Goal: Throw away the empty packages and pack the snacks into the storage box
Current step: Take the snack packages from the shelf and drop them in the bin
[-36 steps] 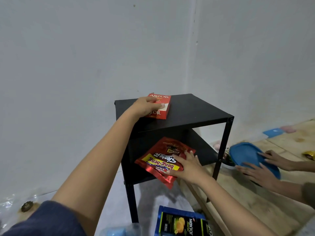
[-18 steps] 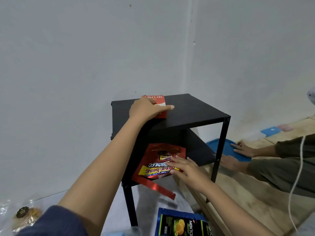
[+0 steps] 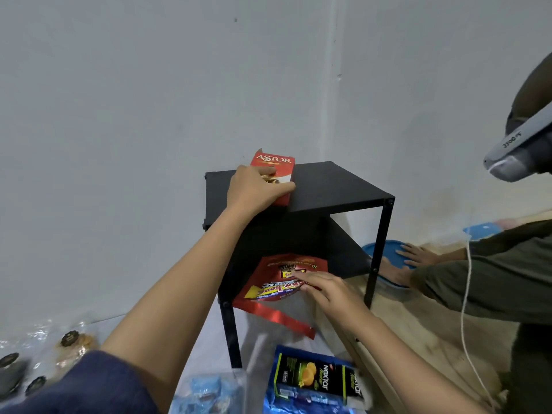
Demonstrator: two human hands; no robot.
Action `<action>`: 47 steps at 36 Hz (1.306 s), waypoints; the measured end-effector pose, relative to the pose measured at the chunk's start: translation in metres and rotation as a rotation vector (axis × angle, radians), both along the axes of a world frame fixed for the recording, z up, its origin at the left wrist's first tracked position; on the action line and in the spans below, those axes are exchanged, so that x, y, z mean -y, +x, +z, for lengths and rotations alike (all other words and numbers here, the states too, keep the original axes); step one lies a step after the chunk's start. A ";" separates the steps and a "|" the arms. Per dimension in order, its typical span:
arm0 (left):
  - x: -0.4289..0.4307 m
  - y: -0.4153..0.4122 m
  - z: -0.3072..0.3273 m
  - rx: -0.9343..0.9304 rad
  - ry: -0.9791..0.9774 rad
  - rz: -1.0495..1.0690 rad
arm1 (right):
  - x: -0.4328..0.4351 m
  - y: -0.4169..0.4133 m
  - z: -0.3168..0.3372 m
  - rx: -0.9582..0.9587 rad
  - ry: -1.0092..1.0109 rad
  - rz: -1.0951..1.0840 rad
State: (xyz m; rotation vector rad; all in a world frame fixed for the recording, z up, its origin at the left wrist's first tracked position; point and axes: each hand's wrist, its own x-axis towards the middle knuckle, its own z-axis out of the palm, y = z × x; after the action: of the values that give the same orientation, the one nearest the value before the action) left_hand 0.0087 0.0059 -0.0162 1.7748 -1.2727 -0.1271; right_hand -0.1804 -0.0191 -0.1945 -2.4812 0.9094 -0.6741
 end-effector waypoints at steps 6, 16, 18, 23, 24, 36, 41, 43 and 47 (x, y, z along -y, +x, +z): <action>-0.050 -0.016 0.020 0.010 -0.065 0.069 | -0.027 -0.016 0.020 0.136 0.031 0.122; -0.177 -0.018 0.039 -0.061 -0.198 0.314 | -0.096 -0.009 0.053 0.259 -0.068 0.434; -0.208 -0.013 0.041 -0.093 -0.218 0.382 | -0.113 0.006 0.058 0.310 -0.046 0.494; -0.295 0.003 0.034 -0.094 -0.197 0.558 | -0.168 0.053 0.058 0.330 0.004 0.661; -0.314 0.007 0.031 -0.094 -0.193 0.594 | -0.180 0.063 0.055 0.316 0.005 0.699; -0.554 0.046 -0.013 -0.089 -0.142 1.051 | -0.363 0.172 0.040 0.250 -0.068 1.090; -0.660 0.061 -0.052 -0.108 -0.122 1.237 | -0.454 0.228 0.025 0.182 -0.067 1.272; -0.702 0.065 -0.072 -0.143 -0.093 1.305 | -0.493 0.249 0.016 0.154 -0.072 1.324; -0.786 0.068 -0.109 -0.230 -0.094 1.425 | -0.571 0.282 -0.003 0.116 -0.052 1.418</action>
State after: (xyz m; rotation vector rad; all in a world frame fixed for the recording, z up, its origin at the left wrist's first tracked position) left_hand 0.0769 0.7919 -0.1255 2.0949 0.3155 0.5084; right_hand 0.1012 0.5515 -0.1976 -2.3213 -0.9223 -0.2763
